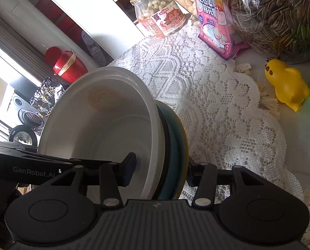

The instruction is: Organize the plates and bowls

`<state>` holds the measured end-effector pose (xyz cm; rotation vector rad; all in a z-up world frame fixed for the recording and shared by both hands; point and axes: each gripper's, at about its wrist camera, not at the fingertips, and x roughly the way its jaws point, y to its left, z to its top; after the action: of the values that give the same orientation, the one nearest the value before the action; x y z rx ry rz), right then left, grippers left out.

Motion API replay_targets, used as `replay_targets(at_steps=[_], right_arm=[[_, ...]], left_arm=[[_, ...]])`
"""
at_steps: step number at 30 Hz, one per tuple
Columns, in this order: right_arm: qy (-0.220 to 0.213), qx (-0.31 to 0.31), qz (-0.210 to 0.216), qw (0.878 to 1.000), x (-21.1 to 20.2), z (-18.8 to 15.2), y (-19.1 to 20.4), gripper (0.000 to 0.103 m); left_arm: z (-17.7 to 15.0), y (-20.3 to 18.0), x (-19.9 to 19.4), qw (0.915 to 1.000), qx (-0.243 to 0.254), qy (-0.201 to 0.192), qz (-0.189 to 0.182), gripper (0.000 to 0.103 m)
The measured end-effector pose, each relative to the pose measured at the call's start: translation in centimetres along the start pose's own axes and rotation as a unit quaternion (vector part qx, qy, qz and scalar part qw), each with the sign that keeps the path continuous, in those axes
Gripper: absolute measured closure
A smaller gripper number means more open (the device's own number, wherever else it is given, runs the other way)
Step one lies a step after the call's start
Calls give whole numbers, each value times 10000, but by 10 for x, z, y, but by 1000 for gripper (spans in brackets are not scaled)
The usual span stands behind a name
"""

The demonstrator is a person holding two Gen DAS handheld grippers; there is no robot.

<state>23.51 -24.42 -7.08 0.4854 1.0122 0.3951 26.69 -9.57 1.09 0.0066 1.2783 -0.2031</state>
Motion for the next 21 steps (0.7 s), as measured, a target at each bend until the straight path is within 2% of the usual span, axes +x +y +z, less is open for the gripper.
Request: replay_targets(at_steps=[4,21], right_arm=[[23,52,35,10000,0,0,-1,55],[20,54,31,10000,0,0,0,55]], left_arm=[[0,5,5,9998,-115,94,-105,46],[3,3,7,9997,-123,187,-57,46]])
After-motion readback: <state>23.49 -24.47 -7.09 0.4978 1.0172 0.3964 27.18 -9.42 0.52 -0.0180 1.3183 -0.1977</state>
